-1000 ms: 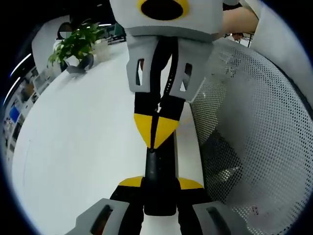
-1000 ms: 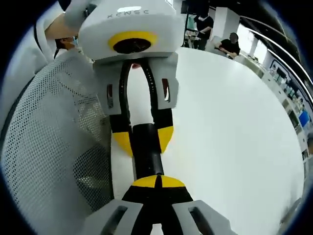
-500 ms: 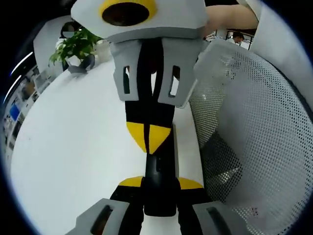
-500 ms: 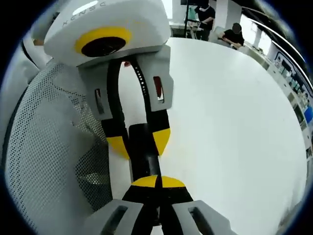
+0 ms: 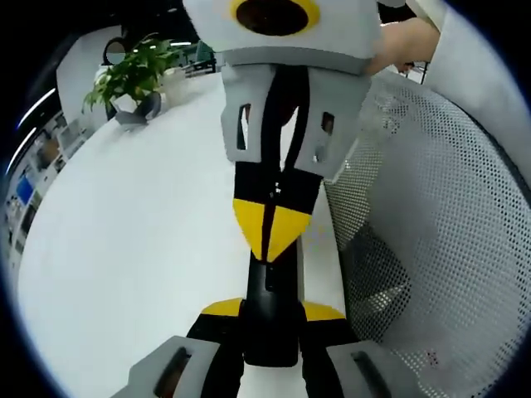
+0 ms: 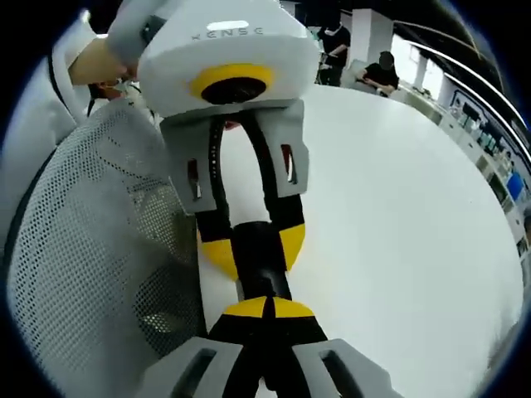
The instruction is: Press the specified remote control buttons in sequence, fully releasing each button before pressing the next.
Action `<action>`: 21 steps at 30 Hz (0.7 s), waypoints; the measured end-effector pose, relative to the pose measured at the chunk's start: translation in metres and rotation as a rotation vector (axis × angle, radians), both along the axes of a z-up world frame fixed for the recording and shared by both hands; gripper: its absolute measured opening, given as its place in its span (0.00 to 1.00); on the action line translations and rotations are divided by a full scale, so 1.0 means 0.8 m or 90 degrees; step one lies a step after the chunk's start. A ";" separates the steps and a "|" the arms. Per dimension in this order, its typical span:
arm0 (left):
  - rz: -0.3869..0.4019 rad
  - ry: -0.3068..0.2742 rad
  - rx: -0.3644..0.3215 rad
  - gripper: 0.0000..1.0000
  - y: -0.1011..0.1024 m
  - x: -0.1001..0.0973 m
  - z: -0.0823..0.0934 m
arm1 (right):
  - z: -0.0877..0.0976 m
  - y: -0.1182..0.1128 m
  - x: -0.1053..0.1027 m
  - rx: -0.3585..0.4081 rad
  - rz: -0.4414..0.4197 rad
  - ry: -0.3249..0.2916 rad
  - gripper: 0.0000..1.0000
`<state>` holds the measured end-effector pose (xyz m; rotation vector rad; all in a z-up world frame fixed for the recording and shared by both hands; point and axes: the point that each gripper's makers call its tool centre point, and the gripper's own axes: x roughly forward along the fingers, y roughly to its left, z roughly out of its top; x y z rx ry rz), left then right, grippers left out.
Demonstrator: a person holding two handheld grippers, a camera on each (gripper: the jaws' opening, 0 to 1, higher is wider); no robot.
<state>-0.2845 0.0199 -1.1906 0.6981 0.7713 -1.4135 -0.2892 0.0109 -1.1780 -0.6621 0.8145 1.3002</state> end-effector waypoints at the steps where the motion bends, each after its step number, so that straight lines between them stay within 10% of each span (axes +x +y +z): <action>1: 0.001 -0.001 -0.002 0.24 0.000 0.000 0.000 | -0.001 0.000 0.001 -0.008 0.013 -0.012 0.00; 21: 0.000 0.002 -0.012 0.24 0.001 0.000 0.000 | -0.004 0.003 0.005 -0.041 0.065 -0.082 0.00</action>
